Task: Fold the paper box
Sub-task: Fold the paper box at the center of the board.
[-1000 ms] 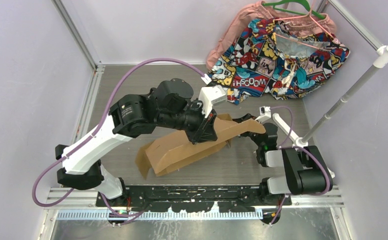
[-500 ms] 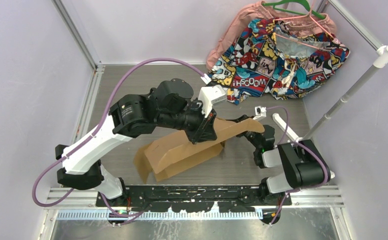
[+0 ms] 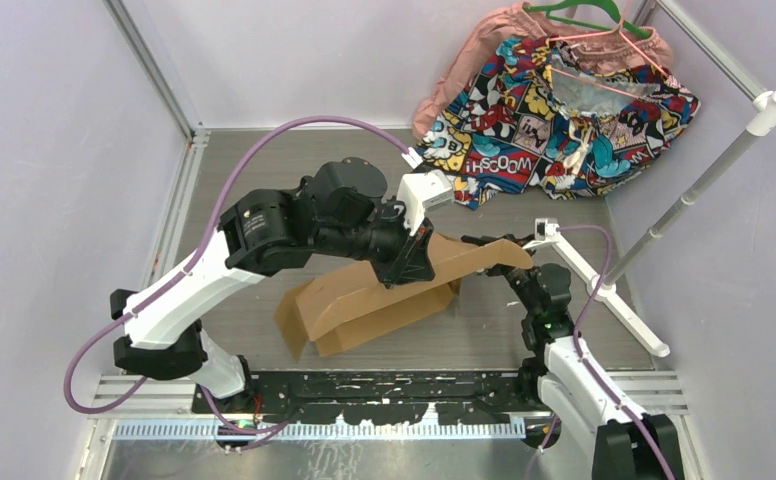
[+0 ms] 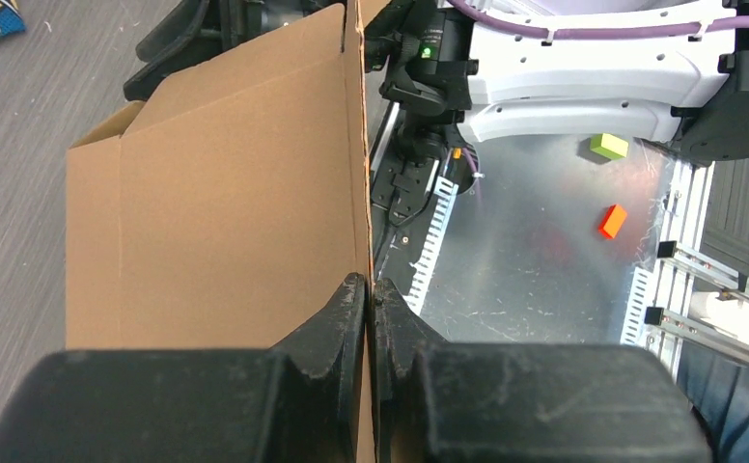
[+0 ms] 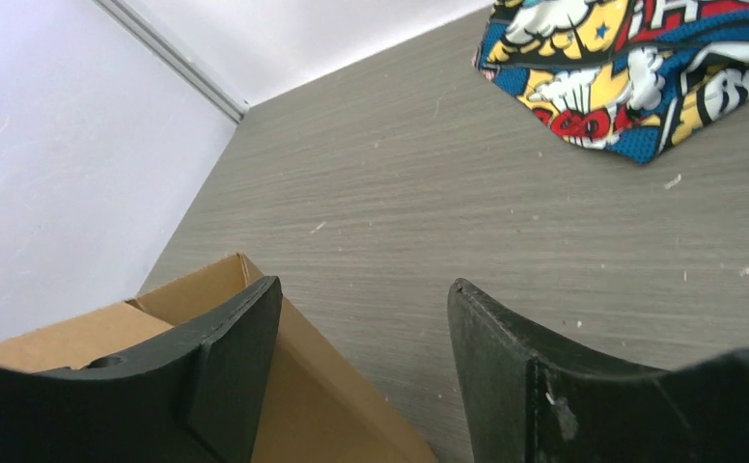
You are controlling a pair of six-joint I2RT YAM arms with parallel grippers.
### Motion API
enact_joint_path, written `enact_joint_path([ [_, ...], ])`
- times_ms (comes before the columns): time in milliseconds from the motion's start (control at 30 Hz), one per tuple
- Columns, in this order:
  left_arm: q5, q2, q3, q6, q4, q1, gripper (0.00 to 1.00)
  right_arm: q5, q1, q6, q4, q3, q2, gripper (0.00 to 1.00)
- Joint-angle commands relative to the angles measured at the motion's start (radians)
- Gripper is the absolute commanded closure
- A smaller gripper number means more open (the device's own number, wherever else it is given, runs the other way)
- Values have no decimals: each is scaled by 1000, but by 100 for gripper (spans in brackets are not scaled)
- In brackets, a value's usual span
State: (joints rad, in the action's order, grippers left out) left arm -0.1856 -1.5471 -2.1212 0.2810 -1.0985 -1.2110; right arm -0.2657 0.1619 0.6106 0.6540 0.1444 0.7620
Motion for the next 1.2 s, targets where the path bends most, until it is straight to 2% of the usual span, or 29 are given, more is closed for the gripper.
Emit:
enact_joint_path([
  [0, -16, 43, 14, -3, 66, -7, 92, 3, 4, -15, -103, -37, -21, 32],
  [200, -14, 51, 30, -6, 75, -7, 92, -15, 9, 20, -80, -46, -8, 34],
  [533, -21, 46, 26, -6, 71, -7, 92, -21, 61, 31, -117, -83, -116, 33],
  [833, -31, 45, 30, -5, 72, -7, 92, -17, 135, -4, -57, -61, 0, 33],
  [1167, -24, 48, 33, -12, 65, -7, 92, 37, 208, -41, -117, -65, -89, 31],
])
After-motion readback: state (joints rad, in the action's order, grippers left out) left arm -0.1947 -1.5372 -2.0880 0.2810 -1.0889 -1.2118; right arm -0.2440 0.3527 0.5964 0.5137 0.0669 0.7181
